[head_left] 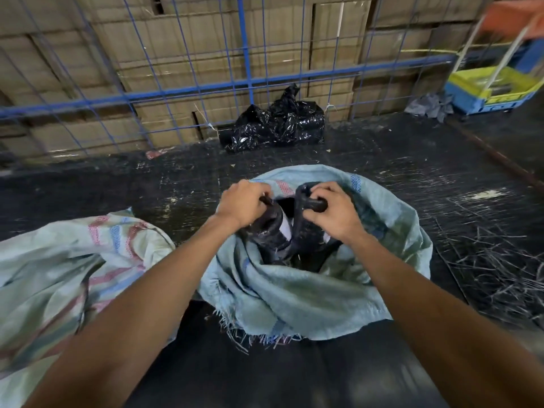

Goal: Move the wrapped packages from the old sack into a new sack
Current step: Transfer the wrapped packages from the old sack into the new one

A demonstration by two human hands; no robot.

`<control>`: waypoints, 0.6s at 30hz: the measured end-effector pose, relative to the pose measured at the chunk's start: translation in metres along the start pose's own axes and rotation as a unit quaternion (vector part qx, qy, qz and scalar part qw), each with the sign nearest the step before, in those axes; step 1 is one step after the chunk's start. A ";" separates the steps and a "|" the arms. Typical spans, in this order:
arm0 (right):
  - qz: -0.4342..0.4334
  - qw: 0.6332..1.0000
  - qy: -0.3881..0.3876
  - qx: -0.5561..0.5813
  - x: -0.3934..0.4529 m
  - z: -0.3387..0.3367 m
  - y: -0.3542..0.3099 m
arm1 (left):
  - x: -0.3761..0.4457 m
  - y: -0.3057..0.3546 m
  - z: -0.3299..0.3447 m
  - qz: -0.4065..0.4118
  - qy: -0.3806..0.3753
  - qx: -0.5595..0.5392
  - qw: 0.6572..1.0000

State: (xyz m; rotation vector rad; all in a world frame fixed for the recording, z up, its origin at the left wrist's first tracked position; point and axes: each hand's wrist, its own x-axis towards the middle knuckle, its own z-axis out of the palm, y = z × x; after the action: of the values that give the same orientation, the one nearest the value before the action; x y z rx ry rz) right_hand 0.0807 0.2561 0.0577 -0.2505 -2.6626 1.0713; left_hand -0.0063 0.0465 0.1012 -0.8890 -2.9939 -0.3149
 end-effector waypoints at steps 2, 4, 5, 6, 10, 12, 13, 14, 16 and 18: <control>0.014 0.996 0.075 0.055 0.003 -0.003 -0.025 | -0.012 -0.029 -0.017 -0.042 0.062 -0.101 0.992; 0.017 0.988 0.114 0.102 0.007 -0.002 -0.056 | -0.026 -0.065 -0.029 -0.082 0.104 -0.238 0.962; 0.009 0.986 0.121 0.118 0.010 0.003 -0.073 | -0.036 -0.089 -0.030 -0.112 0.118 -0.314 0.935; -0.003 0.985 0.118 0.130 0.011 0.010 -0.091 | -0.048 -0.113 -0.030 -0.148 0.132 -0.393 0.898; -0.044 0.982 0.029 0.184 0.007 0.060 -0.166 | -0.126 -0.204 -0.022 -0.300 0.119 -0.626 0.710; -0.046 0.977 -0.030 0.204 -0.001 0.099 -0.198 | -0.174 -0.243 -0.010 -0.371 0.092 -0.674 0.632; -0.027 0.970 -0.069 0.230 -0.005 0.123 -0.212 | -0.200 -0.263 -0.004 -0.409 0.104 -0.689 0.589; 0.005 0.958 -0.113 0.265 -0.012 0.149 -0.230 | -0.226 -0.285 0.001 -0.440 0.122 -0.707 0.539; 0.082 0.922 -0.179 0.332 -0.026 0.190 -0.253 | -0.267 -0.316 0.010 -0.500 0.161 -0.730 0.438; 0.132 0.895 -0.210 0.371 -0.040 0.228 -0.272 | -0.296 -0.350 0.010 -0.540 0.162 -0.727 0.392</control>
State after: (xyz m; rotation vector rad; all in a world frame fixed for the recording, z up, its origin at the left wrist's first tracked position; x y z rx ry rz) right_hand 0.0331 -0.0974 0.0820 -0.2438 -2.3368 2.3562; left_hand 0.0537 -0.3976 0.0068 1.4137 -1.5278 -2.6266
